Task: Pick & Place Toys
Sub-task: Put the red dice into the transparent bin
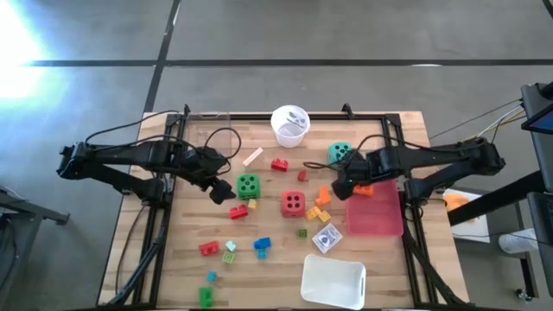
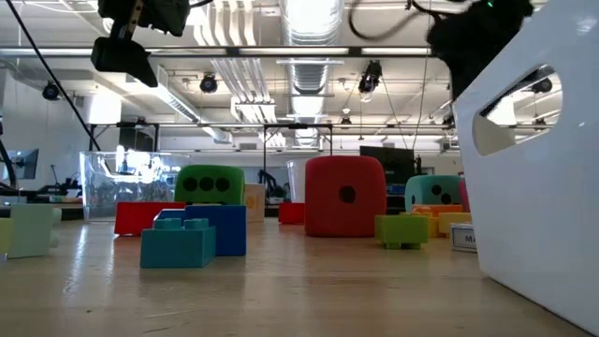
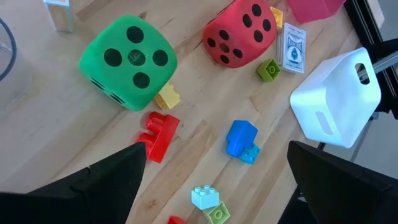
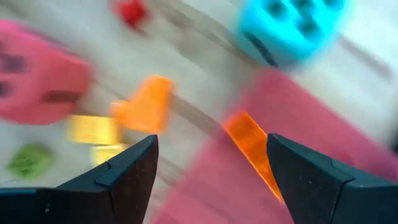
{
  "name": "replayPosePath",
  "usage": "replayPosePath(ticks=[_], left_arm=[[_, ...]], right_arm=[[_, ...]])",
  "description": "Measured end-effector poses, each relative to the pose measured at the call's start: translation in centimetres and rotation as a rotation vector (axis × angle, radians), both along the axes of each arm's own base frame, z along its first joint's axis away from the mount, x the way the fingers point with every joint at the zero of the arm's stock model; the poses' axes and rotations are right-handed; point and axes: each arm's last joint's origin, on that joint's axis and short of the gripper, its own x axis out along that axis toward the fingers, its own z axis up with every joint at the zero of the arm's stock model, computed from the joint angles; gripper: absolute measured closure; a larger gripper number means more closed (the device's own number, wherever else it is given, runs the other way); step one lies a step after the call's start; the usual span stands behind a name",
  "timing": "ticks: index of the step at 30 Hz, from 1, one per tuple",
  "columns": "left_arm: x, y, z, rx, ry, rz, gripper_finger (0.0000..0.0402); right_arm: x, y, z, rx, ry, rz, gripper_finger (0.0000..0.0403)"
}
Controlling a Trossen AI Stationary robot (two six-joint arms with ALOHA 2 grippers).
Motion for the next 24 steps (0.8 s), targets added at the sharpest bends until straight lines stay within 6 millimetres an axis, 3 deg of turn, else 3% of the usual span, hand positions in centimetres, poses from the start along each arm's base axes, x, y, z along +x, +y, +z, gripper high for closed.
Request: replayPosePath(ticks=[5,11,19,24], left_arm=[[-0.1,0.0,-0.1,0.018,0.010,-0.029,0.0010],[-1.1,-0.3,-0.3,0.030,0.081,-0.059,0.0009],[-2.5,-0.4,0.3,0.079,0.076,-0.023,0.0009],[-3.1,-0.4,0.7,0.079,0.055,-0.016,0.0009]], right_arm=[[3.9,0.2,1.5,-0.109,-0.097,0.295,0.0110],[8.2,0.4,0.9,-0.207,-0.057,0.543,0.0110],[12.6,1.3,-2.1,-0.030,0.002,0.724,0.0110],[14.4,1.4,-2.1,-0.009,-0.016,0.737,0.0110]])
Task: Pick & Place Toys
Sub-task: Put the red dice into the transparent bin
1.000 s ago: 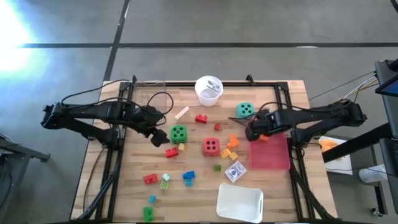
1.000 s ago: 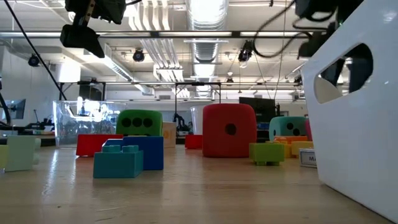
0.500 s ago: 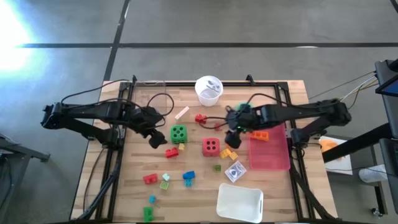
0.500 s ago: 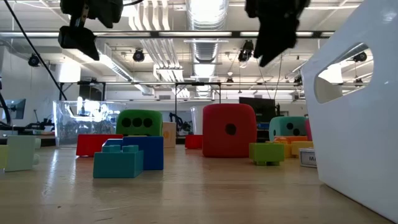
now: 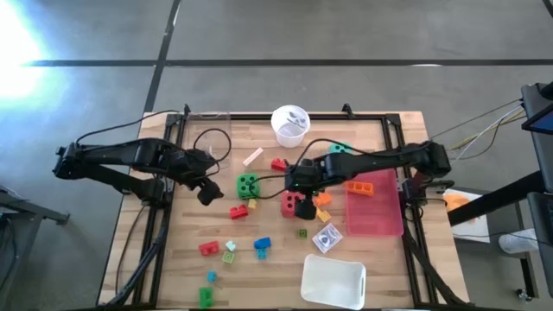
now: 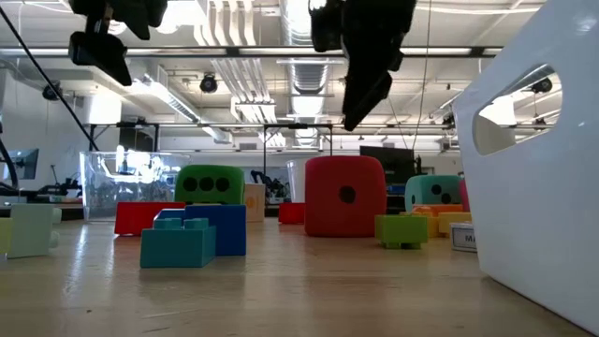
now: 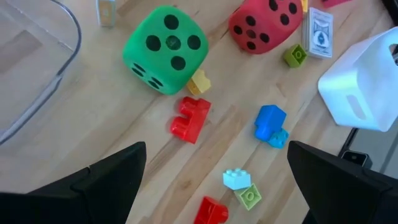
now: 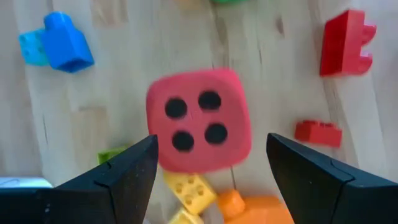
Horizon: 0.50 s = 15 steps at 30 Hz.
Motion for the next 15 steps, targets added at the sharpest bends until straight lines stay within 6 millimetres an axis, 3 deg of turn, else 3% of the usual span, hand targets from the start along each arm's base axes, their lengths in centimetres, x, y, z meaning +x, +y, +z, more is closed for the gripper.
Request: replayPosePath(ticks=[15], left_arm=[[-0.31,0.05,0.21,0.012,-0.014,0.007,0.0009]], right_arm=[[0.76,-0.12,0.48,-0.020,-0.026,-0.017,0.0110]])
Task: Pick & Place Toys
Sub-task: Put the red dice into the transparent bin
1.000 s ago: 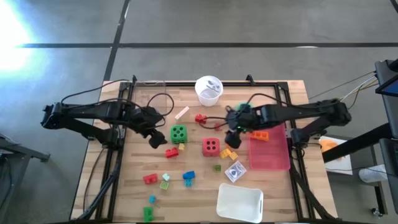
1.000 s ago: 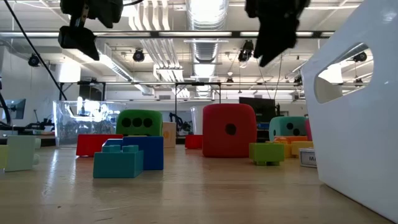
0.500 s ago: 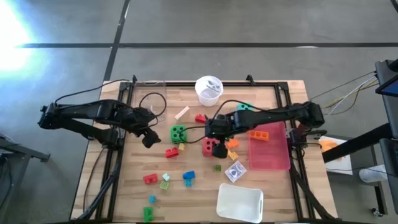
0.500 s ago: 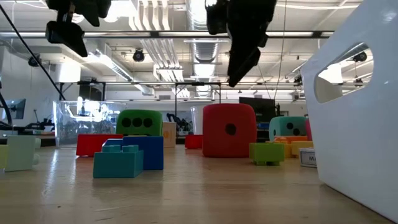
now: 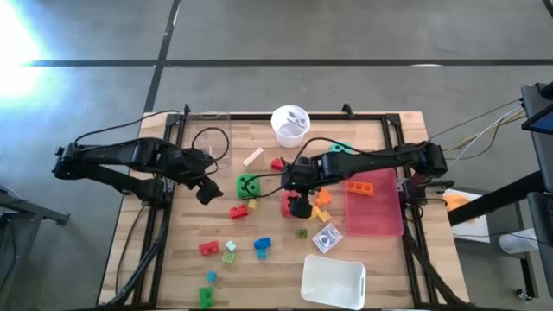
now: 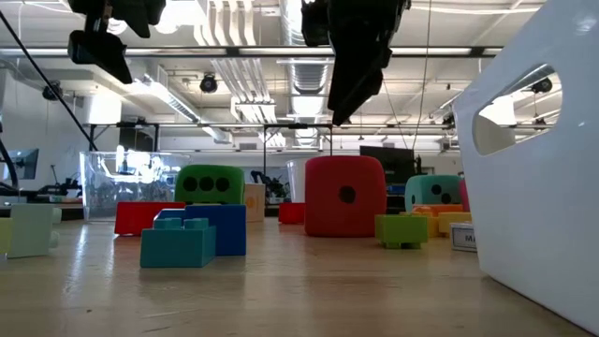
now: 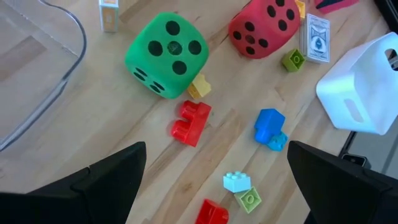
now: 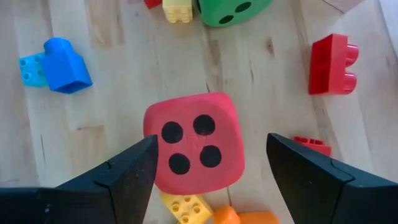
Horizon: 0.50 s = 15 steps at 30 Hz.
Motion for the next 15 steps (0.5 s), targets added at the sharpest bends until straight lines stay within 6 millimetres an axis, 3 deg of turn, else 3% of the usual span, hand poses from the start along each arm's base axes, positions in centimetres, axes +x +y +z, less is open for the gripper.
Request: replayPosePath(ticks=[5,15], left_arm=[[0.00,0.00,0.00,-0.002,0.000,0.003,0.0009],[0.01,0.01,0.00,-0.003,-0.001,0.005,0.0009]], right_arm=[[-0.23,0.04,-0.12,0.072,0.027,-0.064,0.0110],[-0.44,-0.04,-0.55,0.241,0.042,-0.507,0.0110]])
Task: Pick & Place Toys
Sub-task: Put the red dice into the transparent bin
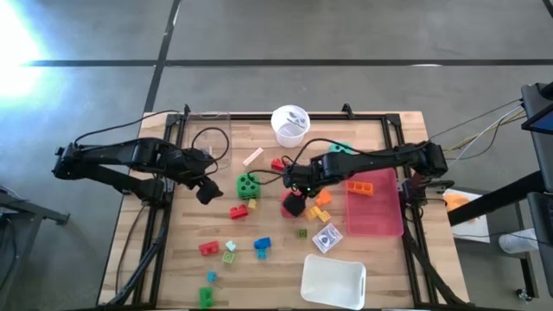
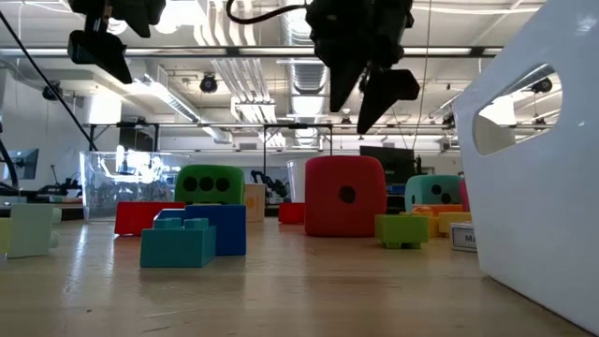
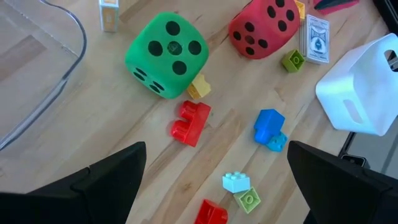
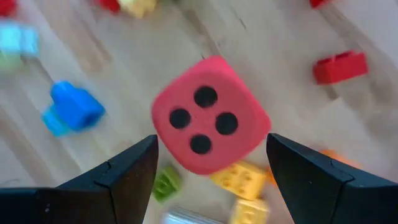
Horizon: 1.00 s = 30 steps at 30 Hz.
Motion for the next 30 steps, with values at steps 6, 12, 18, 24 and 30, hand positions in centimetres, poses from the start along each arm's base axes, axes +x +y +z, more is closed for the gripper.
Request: replayPosePath(ticks=[6,12,18,24,30], left_arm=[[0.0,0.0,0.0,0.004,0.000,0.024,0.0009],[0.0,0.1,0.0,0.012,-0.002,0.037,0.0009],[0.0,0.1,0.0,0.015,-0.002,0.033,0.0010],[0.0,0.1,0.0,0.019,-0.005,0.032,0.0010],[0.0,0.1,0.0,0.019,-0.005,0.032,0.0010]], right_arm=[[0.1,-0.1,-0.6,0.016,-0.029,-0.158,0.0110],[-0.1,0.1,-3.3,0.130,-0.028,-0.238,0.0110],[-0.8,0.1,-4.2,0.172,-0.011,-0.332,0.0110],[-0.9,0.1,-3.7,0.166,-0.025,-0.349,0.0110],[-1.0,0.0,-2.1,0.165,-0.055,-0.360,0.0110]])
